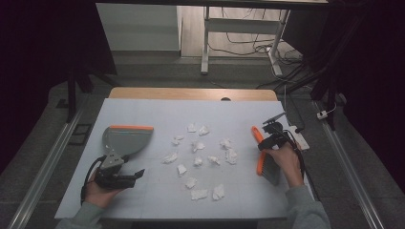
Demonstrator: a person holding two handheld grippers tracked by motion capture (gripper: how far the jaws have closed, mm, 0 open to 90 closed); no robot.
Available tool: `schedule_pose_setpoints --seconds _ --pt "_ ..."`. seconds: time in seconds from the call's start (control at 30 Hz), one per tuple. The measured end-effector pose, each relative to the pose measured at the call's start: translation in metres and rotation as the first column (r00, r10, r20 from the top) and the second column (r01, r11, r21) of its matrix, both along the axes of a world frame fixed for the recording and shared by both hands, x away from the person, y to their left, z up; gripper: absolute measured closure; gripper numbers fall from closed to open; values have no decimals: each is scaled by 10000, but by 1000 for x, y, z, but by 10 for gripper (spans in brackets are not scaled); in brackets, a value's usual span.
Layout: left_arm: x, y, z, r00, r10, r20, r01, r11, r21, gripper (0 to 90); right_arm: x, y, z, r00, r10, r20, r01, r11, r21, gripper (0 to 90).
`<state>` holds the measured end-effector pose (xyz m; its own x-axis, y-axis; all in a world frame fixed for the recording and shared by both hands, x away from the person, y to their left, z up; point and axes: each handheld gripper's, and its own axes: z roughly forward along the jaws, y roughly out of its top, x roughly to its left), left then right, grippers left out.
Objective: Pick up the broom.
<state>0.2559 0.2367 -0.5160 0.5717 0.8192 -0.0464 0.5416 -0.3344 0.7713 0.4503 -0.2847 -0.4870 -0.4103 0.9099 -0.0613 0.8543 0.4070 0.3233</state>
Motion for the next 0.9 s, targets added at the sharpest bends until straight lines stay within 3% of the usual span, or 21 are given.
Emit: schedule_pose_setpoints --seconds 0.03,0.13,0.27,0.43,0.57,0.67,0.9 --pt "0 0 0 10000 -3 0 3 10000 6 209 0 0 -1 9997 -34 -228 39 9997 228 534" --pt "0 0 0 10000 6 20 -6 10000 -9 209 0 1 -1 9991 -168 -389 182 9992 368 588" --pt "-1 0 1 10000 -13 48 13 10000 9 209 0 6 -2 9980 -582 -257 582 9983 -27 675" --pt "-3 1 1 10000 14 85 -14 10000 -37 209 -2 11 -1 9996 -293 -63 290 9986 -446 696" --pt "-2 2 1 10000 19 75 -19 10000 -50 209 -2 5 -1 9999 -124 -47 124 9999 -22 698" --pt "-3 2 1 10000 36 92 -36 10000 -56 209 -7 3 5 9995 181 256 -187 9995 241 700" --pt "-4 4 2 9999 71 154 -69 9999 -95 209 -12 -16 19 9943 128 1055 -312 9842 1746 702"
